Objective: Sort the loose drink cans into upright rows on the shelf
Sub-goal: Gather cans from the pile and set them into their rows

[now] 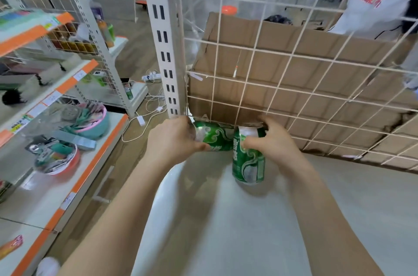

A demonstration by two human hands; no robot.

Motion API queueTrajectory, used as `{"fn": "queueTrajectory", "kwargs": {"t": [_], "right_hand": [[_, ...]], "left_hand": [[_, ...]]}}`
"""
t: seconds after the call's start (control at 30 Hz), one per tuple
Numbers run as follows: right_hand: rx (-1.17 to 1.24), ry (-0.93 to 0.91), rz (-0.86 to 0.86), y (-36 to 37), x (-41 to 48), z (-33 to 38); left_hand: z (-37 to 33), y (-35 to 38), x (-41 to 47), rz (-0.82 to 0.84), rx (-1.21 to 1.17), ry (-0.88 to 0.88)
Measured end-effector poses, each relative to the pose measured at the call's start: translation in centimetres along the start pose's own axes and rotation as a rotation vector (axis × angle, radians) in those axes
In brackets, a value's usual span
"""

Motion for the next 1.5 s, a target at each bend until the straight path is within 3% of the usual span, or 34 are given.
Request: {"fn": "queueTrajectory", "kwargs": {"t": [0.17, 0.33, 0.63, 0.97, 1.2, 1.5], "right_hand": [[-0.122, -0.145, 0.161, -0.3, -1.8, 1.9], [-0.359, -0.188, 0.247, -0.4, -3.4, 2.0], [-0.522, -0.168, -0.061, -1.2, -4.7, 1.8], [-0.296, -0.134, -0.273, -4.8, -7.6, 1.7], [-0.243, -0.060, -0.488, -12.6, -14.2, -0.1], [-0.292, 0.037, -0.709, -26.3, -28.9, -6.7]], "left_hand": [[-3.2, -2.1, -1.9, -0.079, -0.068, 0.132], [-4.2, -1.6, -2.5, -0.082, -0.103, 0.148], [-4.7, -1.2, -2.8, 0.025, -0.137, 0.193], [-8.7, -2.5, -5.0, 0.008, -0.199, 0.382], [-15.9, -2.6, -9.6, 0.007, -0.310, 0.572], [-31.2, 1.3, -22.8, 0.146, -0.364, 0.833]]}}
Point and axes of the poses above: each hand's wrist, its own x-axis towards the middle knuckle, its own y-axis out of the palm, z = x × y, the point moved 7 cm from there along x, towards the middle knuckle, and after that the axes turned 10 degrees about -y, right-handed, at the moved point
